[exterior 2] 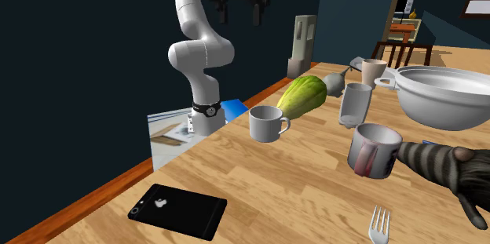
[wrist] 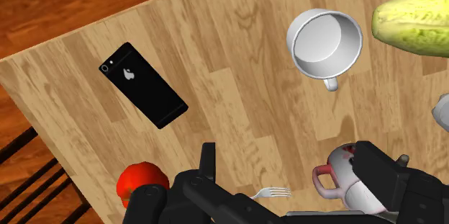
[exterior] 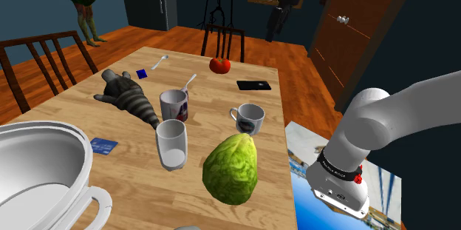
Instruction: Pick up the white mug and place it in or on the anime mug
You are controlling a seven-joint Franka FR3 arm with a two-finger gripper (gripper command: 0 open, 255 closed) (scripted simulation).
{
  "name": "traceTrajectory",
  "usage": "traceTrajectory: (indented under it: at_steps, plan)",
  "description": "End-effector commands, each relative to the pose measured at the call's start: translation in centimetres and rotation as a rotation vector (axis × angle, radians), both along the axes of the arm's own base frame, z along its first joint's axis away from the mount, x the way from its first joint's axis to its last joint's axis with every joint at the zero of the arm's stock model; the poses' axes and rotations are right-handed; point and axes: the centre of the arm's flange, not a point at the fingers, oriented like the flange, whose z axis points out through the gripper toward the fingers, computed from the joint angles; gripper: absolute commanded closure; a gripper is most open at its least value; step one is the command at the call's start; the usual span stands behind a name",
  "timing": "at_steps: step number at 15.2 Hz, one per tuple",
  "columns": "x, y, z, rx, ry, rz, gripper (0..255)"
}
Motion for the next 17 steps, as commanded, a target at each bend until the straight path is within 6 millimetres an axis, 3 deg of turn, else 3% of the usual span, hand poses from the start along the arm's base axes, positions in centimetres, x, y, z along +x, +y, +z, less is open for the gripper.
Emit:
traceTrajectory:
  at_steps: [1, 17]
  plan:
    - [0.0, 0.0, 0.0, 0.000, 0.000, 0.000, 0]
    - [0.5, 1.8, -20.6, 0.106, 0.099, 0.038, 0]
